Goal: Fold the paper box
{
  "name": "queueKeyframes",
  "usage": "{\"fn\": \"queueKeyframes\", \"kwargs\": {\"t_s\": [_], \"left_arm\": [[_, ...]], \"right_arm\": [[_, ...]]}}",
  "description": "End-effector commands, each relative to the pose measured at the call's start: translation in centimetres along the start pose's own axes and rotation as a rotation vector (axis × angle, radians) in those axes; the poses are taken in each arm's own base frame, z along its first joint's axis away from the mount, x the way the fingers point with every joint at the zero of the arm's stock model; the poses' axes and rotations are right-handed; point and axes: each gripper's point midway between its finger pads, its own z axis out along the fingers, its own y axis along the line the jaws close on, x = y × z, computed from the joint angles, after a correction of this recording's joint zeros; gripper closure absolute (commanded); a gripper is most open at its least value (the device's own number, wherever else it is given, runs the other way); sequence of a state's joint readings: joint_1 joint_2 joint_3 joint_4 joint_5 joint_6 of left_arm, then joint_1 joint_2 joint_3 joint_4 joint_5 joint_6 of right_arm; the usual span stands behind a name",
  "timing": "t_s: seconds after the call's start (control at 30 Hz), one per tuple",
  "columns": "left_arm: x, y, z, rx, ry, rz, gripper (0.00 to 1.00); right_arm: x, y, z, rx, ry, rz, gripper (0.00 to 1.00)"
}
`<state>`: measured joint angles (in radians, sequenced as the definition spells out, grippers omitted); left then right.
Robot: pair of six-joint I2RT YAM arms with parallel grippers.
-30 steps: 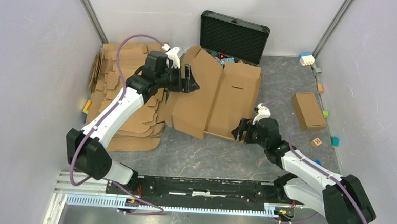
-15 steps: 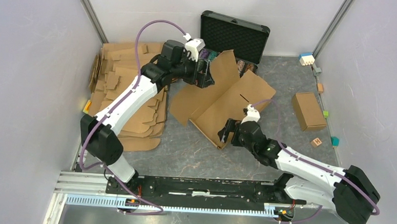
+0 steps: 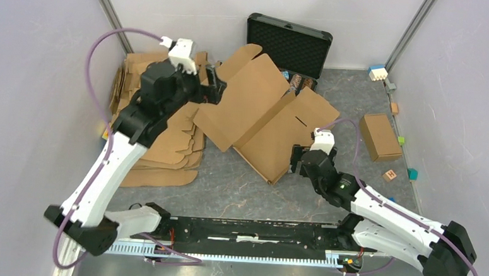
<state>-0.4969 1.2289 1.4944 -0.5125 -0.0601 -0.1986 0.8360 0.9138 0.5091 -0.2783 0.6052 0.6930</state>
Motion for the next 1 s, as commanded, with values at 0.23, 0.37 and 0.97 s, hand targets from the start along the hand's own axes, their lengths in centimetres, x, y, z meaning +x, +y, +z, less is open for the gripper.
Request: {"fn": "queueKeyframes", "kwargs": {"t_s": [0.23, 0.37, 0.97], "left_arm": [[16.3, -1.3, -6.3, 0.005, 0.147, -0.428, 0.0], [21.3, -2.2, -6.1, -0.022, 0.203, -0.547, 0.0], [29.4, -3.1, -1.1, -0.25, 0.324, -0.961, 0.21]], "right_arm": [[-4.9, -1.4, -1.5, 0.026, -0.146, -0.281, 0.02], [-4.4, -1.7, -1.3, 0.035, -0.159, -0.251, 0.02], [-4.8, -3.9, -2.1, 0.083, -0.262, -0.127, 0.02]]}}
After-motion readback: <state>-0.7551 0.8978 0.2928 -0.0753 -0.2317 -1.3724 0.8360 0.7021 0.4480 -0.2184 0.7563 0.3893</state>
